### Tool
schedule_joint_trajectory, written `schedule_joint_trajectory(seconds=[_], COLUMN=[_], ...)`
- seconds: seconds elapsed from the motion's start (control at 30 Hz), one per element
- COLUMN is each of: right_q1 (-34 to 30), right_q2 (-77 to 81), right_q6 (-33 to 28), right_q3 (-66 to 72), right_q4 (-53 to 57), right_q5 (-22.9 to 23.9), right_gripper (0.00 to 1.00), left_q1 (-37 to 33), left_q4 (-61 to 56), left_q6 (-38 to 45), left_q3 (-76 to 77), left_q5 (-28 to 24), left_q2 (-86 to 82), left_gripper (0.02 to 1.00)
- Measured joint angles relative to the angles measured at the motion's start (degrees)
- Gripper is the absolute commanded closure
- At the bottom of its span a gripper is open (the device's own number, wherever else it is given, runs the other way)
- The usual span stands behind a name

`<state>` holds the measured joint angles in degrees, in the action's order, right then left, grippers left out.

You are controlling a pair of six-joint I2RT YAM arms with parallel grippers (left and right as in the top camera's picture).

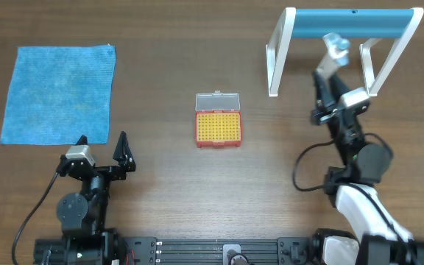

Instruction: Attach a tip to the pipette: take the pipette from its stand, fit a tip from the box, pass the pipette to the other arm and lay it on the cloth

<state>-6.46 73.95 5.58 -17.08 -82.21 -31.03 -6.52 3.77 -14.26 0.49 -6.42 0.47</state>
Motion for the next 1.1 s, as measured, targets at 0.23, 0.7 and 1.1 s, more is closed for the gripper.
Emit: schedule_joint_trajectory(seconds=[0.23,0.7,1.1], right_q1=[26.73,35.26,35.26], right_q2=[23.63,31.15,34.67], right_q6=[1.75,2.82,2.05], right_q3=[-7.21,-9.22,-11.19], right_q4=[-1.03,-1.25,-1.14], right_q5=[5.97,7.61,8.04], right_gripper=[0.919,0.921,0.921], left_q1=[0.00,0.00,0.00], left_q4=[0.00,0.00,0.00], left_q6=[0.00,0.00,0.00], left_q3=[0.00,0.00,0.00], left_q5=[-0.02,-0.02,-0.02], left_q2=[0.00,0.00,0.00], left_gripper=[0.023,0.020,0.023])
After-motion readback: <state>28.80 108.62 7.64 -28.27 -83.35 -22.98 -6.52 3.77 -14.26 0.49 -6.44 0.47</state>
